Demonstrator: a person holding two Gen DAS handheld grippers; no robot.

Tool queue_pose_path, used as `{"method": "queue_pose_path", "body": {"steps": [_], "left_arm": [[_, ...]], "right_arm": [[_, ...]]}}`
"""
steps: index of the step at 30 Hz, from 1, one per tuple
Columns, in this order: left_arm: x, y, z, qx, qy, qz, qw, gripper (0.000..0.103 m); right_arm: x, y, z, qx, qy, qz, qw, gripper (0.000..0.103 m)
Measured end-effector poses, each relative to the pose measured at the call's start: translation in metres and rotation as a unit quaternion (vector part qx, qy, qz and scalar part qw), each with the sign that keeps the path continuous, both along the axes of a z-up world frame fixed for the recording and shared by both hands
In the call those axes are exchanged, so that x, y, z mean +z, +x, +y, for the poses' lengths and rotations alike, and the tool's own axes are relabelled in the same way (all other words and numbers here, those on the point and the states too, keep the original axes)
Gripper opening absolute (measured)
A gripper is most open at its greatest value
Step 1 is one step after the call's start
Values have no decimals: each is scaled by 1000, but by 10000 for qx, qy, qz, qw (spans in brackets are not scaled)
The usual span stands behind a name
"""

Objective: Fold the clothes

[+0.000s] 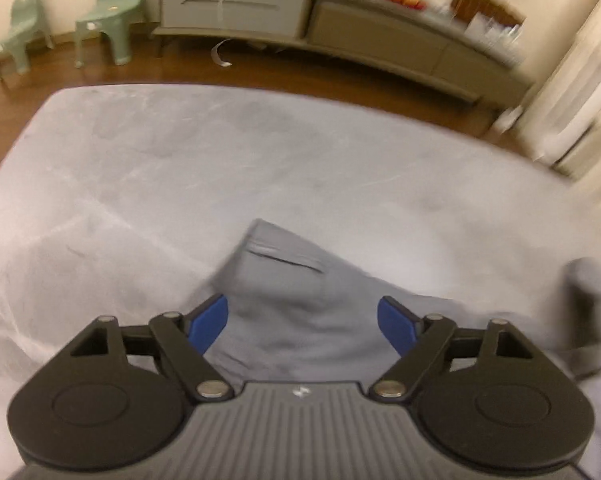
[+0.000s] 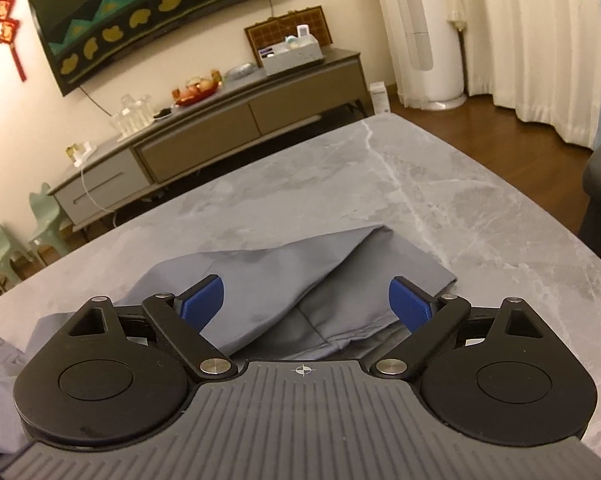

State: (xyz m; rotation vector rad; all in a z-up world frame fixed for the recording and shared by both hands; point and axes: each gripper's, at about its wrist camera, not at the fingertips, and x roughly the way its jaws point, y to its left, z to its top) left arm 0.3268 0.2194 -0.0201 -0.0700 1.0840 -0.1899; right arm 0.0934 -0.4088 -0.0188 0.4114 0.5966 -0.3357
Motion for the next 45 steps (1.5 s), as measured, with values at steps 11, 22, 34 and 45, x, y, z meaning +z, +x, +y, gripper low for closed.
{"method": "queue_pose_path", "body": {"steps": [11, 22, 34, 45], "left_arm": [[10, -10, 7, -340, -695, -673, 9947, 0], [59, -62, 132, 1415, -1753, -1349, 9649, 4], [26, -134, 89, 926, -2146, -1348, 9629, 30], [29, -188, 109, 1281, -1967, -1687, 9573, 68]], "right_arm": [[-6, 11, -12, 25, -476, 446, 9979, 94], [-41, 38, -17, 339, -545, 1278, 9897, 92], [-8, 33, 12, -348, -2346, 533, 9700, 3], [3, -22, -31, -988, -794, 121, 9919, 60]]}}
